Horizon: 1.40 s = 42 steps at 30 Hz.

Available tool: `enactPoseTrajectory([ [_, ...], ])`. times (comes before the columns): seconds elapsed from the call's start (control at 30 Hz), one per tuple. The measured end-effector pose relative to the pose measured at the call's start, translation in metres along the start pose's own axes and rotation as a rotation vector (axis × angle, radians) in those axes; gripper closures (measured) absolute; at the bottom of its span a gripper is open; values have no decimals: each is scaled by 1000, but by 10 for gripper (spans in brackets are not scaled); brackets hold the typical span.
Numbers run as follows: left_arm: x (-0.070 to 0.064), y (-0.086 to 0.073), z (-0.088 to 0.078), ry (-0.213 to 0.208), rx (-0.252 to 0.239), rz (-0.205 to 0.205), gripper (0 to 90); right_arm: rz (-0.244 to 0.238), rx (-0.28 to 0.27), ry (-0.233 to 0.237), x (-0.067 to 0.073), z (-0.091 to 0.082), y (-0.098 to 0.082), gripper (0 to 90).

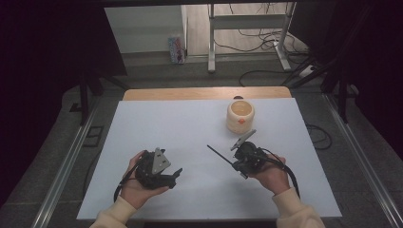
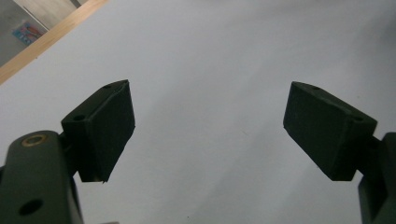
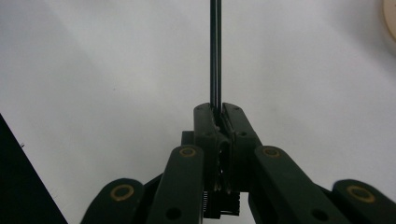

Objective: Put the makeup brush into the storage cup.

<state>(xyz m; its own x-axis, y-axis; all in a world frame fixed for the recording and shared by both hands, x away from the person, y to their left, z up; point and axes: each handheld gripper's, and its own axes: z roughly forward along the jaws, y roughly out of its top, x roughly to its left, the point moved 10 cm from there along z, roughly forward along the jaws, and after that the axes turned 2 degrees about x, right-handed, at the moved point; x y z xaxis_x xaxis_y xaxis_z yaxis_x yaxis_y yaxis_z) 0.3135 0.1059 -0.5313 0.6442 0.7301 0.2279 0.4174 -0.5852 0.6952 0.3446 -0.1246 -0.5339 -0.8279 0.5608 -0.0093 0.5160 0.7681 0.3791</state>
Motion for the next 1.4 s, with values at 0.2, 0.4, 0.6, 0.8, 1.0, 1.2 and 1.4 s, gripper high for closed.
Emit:
enactPoseTrajectory([
  [0.2, -1, 2, 3, -5, 5, 4, 174, -3, -1, 8, 1, 1, 0, 860],
  [0.4, -7, 9, 4, -27, -18, -23, 179, -9, -1, 7, 2, 2, 2, 860],
  [0.6, -8, 8, 5, -20, -8, -7, 181, -18, 5, 12, 6, 5, 2, 859],
  [0.8, -8, 9, 5, -13, -14, 2, 182, -35, 4, 24, 13, 8, 7, 860],
  [1.0, -13, 11, 9, -18, -8, 15, 185, -54, 2, 54, 22, 10, 9, 860],
  [1.2, -17, 13, 11, -21, -5, 28, 189, -74, -3, 61, 28, 11, 13, 860],
  [1.4, -17, 13, 11, -21, -9, 26, 195, -86, 3, 67, 30, 13, 13, 859],
])
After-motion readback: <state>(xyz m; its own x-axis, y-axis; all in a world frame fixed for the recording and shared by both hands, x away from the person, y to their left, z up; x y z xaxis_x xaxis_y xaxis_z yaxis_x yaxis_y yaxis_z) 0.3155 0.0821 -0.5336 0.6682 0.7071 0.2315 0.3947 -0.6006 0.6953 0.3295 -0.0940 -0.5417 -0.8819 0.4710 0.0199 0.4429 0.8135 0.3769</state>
